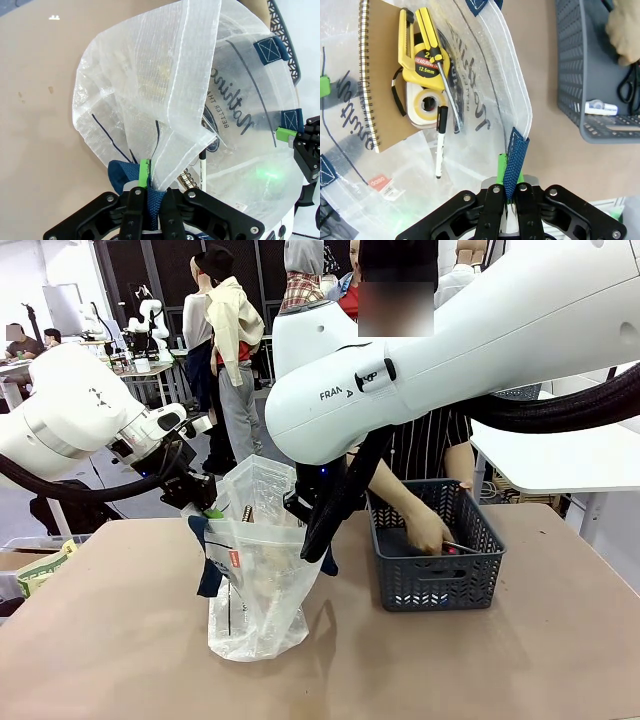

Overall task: Transfer purchased items from the store into the shopping bag.
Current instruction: Move the Reusable shopping bag to the right side of the table.

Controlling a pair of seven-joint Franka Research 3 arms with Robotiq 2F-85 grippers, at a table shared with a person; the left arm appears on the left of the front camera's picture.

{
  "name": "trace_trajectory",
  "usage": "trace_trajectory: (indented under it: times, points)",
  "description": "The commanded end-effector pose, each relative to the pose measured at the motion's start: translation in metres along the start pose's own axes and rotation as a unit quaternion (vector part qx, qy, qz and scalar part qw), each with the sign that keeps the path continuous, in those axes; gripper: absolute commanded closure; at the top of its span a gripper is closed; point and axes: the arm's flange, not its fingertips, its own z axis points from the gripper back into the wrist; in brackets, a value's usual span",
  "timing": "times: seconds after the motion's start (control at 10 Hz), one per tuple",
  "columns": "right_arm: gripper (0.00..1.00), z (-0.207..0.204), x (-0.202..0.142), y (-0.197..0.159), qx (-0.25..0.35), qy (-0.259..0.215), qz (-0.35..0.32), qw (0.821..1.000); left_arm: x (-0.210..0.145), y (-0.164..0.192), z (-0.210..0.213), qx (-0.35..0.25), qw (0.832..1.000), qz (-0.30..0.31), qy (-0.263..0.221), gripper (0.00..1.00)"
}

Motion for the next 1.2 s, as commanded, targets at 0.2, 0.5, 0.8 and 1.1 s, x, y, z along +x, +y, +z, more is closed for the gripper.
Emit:
trace_trajectory:
  times: [0.2,0.5,0.8,1.1]
  points:
    - [1.0,-0.0014,-0.0018,-0.0004,0.0,0.0,0.0,1.0,-0.0018,0.0002,0.0012,-0.001,1.0,0.002,-0.002,1.0]
    - [1.0,-0.0014,-0.0018,-0.0004,0.0,0.0,0.0,1.0,-0.0018,0.0002,0.0012,-0.001,1.0,0.002,-0.002,1.0]
    - [1.0,-0.0014,-0.0018,-0.0004,0.0,0.0,0.0,1.0,-0.0018,0.0002,0.0012,-0.001,1.0,0.002,-0.002,1.0]
    - [1.0,-0.0014,-0.0018,-0.0004,0.0,0.0,0.0,1.0,-0.0018,0.0002,0.0012,-0.001,1.0,0.002,-0.002,1.0]
